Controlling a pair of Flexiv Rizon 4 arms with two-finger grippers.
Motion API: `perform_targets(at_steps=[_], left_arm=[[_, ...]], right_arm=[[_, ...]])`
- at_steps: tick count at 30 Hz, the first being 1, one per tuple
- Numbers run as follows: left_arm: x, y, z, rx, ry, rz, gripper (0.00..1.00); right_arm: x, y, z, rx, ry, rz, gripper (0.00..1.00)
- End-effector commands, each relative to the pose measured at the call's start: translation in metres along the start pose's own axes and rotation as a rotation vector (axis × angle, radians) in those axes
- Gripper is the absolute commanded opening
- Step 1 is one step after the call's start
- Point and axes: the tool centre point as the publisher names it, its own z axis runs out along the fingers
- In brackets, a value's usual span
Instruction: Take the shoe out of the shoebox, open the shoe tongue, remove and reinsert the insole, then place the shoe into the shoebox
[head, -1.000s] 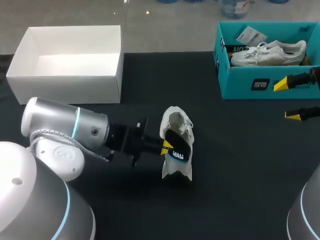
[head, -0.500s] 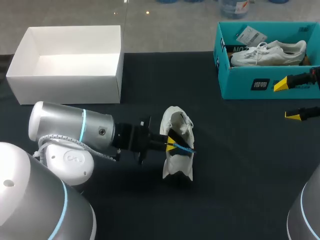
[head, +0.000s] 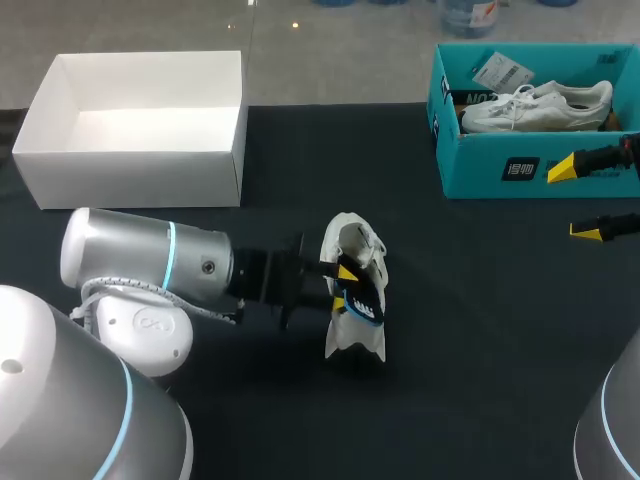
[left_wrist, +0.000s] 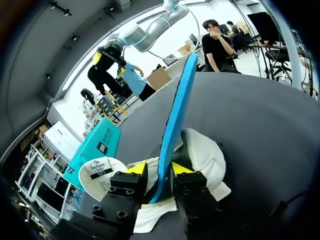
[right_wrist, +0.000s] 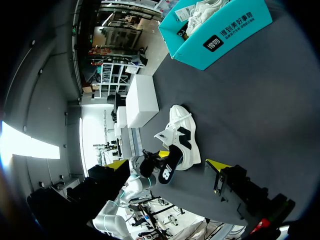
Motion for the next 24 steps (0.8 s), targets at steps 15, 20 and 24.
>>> perform_targets(at_steps=[15, 20, 24], left_arm=[[0.011, -0.011, -0.012, 0.015, 0.055, 0.028, 0.0], [0.007, -0.001, -0.005, -0.008, 0.034, 0.01, 0.0], [0.003, 0.005, 0.001, -0.018, 0.019, -0.007, 0.0]], right_arm=[[0.0, 0.0, 0.001, -0.001, -0.002, 0.001, 1.0], [0.0, 0.0, 0.001, -0.001, -0.002, 0.001, 1.0], [0.0, 0.0, 0.001, -0.001, -0.002, 0.001, 1.0]])
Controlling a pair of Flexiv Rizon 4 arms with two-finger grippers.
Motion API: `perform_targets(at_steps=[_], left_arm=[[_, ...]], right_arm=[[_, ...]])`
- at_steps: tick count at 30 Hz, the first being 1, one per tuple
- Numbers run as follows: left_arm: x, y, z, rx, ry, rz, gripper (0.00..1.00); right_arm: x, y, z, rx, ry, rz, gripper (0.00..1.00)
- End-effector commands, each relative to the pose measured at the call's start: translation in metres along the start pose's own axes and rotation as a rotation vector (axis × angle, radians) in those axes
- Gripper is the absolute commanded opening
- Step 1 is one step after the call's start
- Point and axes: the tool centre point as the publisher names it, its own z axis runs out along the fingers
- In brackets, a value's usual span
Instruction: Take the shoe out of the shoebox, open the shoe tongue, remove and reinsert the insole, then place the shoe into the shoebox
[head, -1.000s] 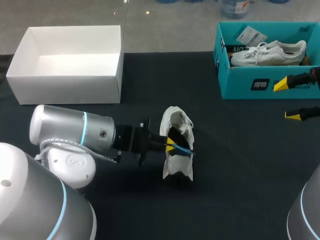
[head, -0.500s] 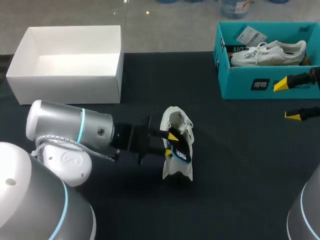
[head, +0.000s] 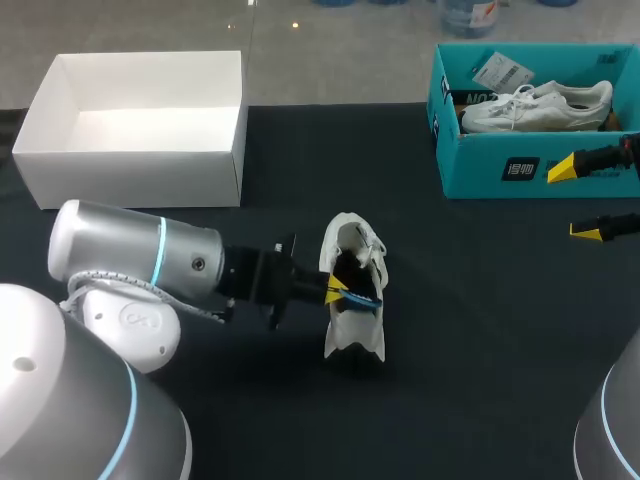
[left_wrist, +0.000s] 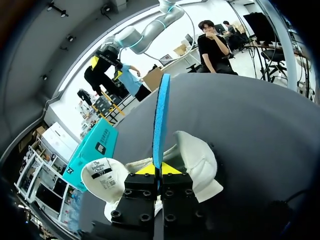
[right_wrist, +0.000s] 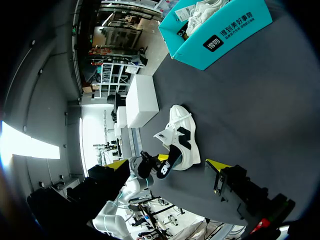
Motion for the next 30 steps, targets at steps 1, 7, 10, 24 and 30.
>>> perform_targets(at_steps=[1, 7, 10, 24, 30], left_arm=[[-0.002, 0.005, 0.015, -0.012, -0.01, -0.011, 0.0], [-0.001, 0.011, 0.022, -0.026, -0.01, -0.03, 0.0], [-0.001, 0.011, 0.021, -0.03, -0.011, -0.032, 0.0], [0.001, -0.021, -0.009, 0.033, -0.016, 0.019, 0.37], [0.008, -0.016, -0.001, 0.026, 0.017, 0.021, 0.0]], right_arm=[[0.0, 0.0, 0.001, -0.001, -0.002, 0.001, 1.0], [0.0, 0.0, 0.001, -0.001, -0.002, 0.001, 1.0], [0.0, 0.0, 0.001, -0.001, -0.002, 0.001, 1.0], [0.0, 0.0, 0.001, -0.001, -0.002, 0.001, 1.0], [0.0, 0.0, 0.001, -0.001, -0.002, 0.001, 1.0]])
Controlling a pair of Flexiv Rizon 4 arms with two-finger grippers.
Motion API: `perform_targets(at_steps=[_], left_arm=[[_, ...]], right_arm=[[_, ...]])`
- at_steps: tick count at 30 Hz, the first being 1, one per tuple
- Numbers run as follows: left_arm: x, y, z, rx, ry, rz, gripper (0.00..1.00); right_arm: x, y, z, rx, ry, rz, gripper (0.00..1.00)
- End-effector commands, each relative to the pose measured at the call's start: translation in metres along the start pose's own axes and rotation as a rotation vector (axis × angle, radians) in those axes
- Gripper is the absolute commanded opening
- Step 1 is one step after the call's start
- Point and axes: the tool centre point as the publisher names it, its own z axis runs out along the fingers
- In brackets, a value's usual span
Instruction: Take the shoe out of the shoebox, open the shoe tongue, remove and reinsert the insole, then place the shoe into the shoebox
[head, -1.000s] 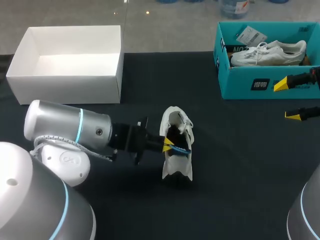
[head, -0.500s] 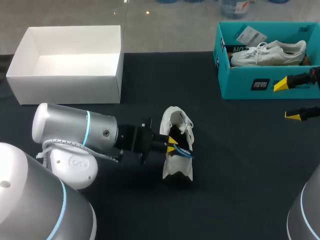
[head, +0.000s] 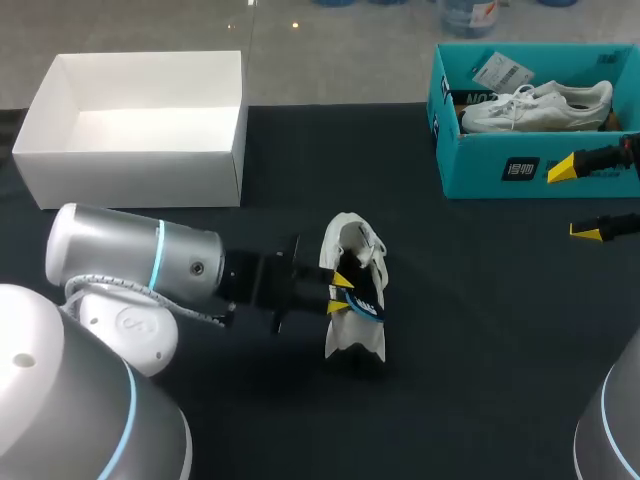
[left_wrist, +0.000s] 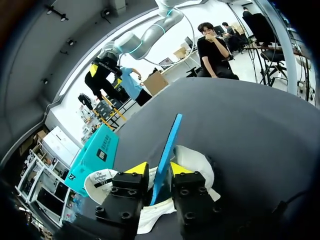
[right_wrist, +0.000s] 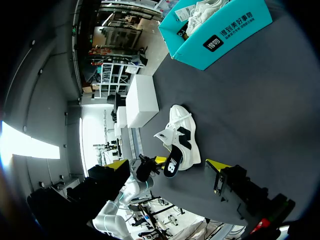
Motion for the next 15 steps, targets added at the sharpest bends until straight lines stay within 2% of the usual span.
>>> perform_targets(at_steps=[1, 15], left_arm=[[0.004, 0.004, 0.003, -0.009, 0.021, 0.006, 0.0], [-0.002, 0.016, 0.012, -0.036, 0.015, -0.001, 0.0]], right_arm=[[0.0, 0.0, 0.001, -0.001, -0.002, 0.001, 1.0], [0.0, 0.0, 0.001, -0.001, -0.002, 0.001, 1.0]])
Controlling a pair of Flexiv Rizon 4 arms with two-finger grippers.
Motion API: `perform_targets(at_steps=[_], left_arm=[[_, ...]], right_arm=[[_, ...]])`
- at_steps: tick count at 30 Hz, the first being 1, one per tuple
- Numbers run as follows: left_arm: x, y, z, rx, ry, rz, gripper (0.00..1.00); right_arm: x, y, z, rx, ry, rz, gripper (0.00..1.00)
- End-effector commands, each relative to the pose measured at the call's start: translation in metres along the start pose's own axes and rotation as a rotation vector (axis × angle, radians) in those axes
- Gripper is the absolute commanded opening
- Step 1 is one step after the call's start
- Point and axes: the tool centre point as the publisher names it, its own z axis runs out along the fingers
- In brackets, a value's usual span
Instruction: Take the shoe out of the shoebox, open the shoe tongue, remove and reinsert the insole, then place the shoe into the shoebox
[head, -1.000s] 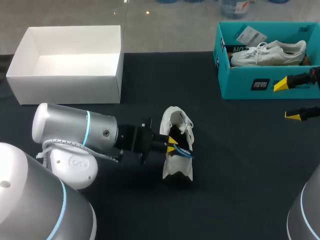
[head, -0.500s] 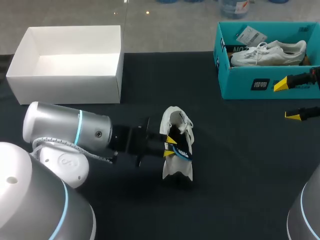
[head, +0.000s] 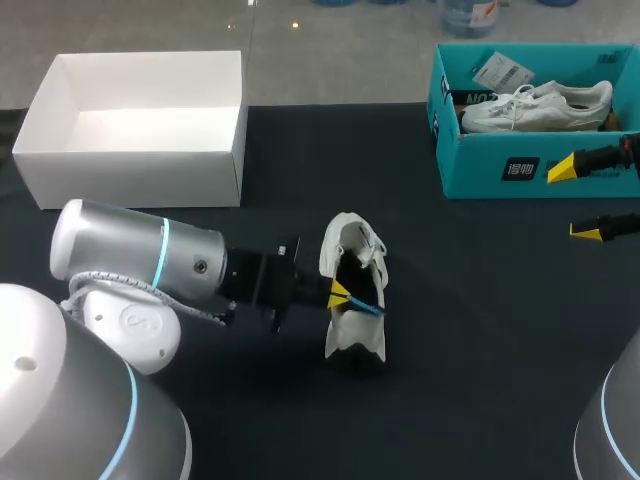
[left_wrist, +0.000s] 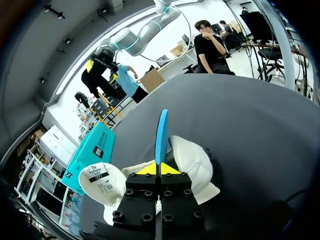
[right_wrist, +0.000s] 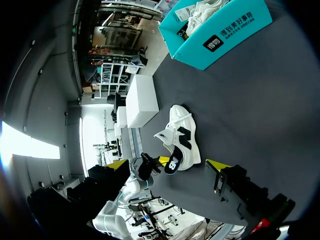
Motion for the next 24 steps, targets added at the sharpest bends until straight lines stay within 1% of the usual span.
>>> perform_targets(at_steps=[1, 5, 12, 13, 14, 17, 20, 23, 24], left_arm=[[-0.0032, 0.0043, 0.0077, -0.013, -0.009, -0.009, 0.0], [-0.0019, 0.0086, 0.0085, -0.022, -0.011, -0.013, 0.0], [0.006, 0.0077, 0.0083, -0.023, 0.007, -0.018, 0.0], [0.0062, 0.0082, 0.0087, -0.023, 0.006, -0.019, 0.14], [0.0062, 0.0084, 0.0089, -0.024, 0.005, -0.02, 0.23], [0.0058, 0.0075, 0.0094, -0.023, 0.005, -0.019, 0.3], [0.0048, 0.0065, 0.0098, -0.02, 0.004, -0.016, 0.29], [0.0042, 0.0062, 0.0118, -0.018, 0.006, -0.013, 0.23], [0.0041, 0.0063, 0.0128, -0.017, 0.007, -0.013, 0.19]], right_arm=[[-0.0001, -0.0004, 0.0007, -0.001, -0.002, 0.001, 1.0], [-0.0001, -0.0004, 0.0007, -0.001, -0.002, 0.001, 1.0], [-0.0001, -0.0004, 0.0007, -0.001, -0.002, 0.001, 1.0], [-0.0001, -0.0004, 0.0007, -0.001, -0.002, 0.001, 1.0], [-0.0001, -0.0004, 0.0007, -0.001, -0.002, 0.001, 1.0], [-0.0001, -0.0004, 0.0007, -0.001, -0.002, 0.001, 1.0], [-0.0001, -0.0004, 0.0007, -0.001, -0.002, 0.001, 1.0], [-0.0001, -0.0004, 0.0007, -0.001, -0.002, 0.001, 1.0], [-0.0001, -0.0004, 0.0007, -0.001, -0.002, 0.001, 1.0]])
